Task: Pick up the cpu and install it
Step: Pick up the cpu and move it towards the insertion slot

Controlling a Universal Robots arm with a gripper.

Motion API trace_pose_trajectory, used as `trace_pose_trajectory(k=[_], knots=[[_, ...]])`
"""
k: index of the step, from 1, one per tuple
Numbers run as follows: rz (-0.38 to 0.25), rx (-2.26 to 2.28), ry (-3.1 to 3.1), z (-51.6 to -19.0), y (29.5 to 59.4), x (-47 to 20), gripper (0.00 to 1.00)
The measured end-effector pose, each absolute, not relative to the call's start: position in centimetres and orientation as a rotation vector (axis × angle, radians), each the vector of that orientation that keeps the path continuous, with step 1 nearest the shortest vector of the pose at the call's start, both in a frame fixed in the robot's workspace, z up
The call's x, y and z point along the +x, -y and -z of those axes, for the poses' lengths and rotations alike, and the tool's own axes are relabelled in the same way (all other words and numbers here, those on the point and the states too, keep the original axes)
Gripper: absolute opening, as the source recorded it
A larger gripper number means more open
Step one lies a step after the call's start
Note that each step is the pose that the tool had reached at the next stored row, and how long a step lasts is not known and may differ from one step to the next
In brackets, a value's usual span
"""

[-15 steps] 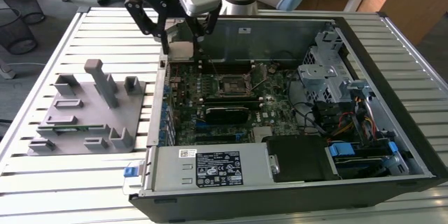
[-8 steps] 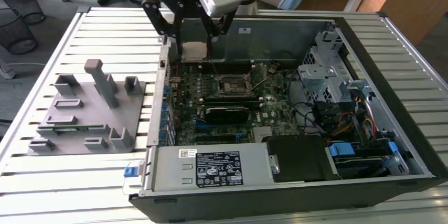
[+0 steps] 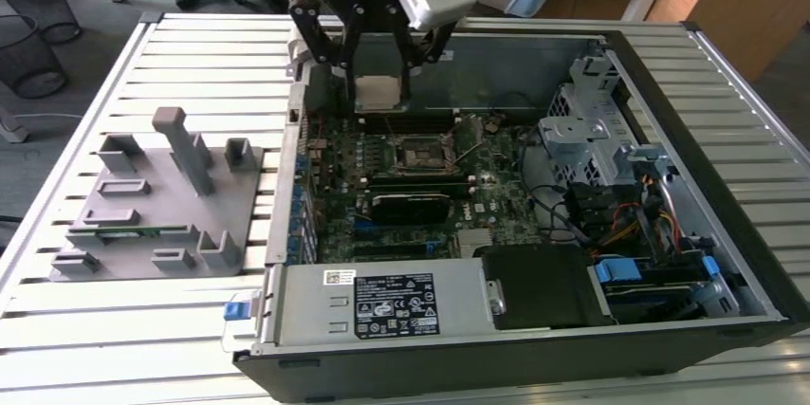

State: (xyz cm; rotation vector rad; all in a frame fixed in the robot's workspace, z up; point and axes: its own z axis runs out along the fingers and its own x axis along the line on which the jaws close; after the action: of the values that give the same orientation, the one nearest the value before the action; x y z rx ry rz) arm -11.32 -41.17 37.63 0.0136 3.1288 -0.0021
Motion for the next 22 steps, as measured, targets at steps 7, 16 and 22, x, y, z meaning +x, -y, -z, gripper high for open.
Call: trace_pose_trajectory(k=[7, 16, 22], knots=[[0.002, 0.014, -3.129, -37.6, 40.5, -10.2, 0.54], [0.002, 0.014, -3.129, -37.5, 40.3, -9.2, 0.54], [0.002, 0.015, -3.129, -37.5, 40.3, -8.5, 0.54]])
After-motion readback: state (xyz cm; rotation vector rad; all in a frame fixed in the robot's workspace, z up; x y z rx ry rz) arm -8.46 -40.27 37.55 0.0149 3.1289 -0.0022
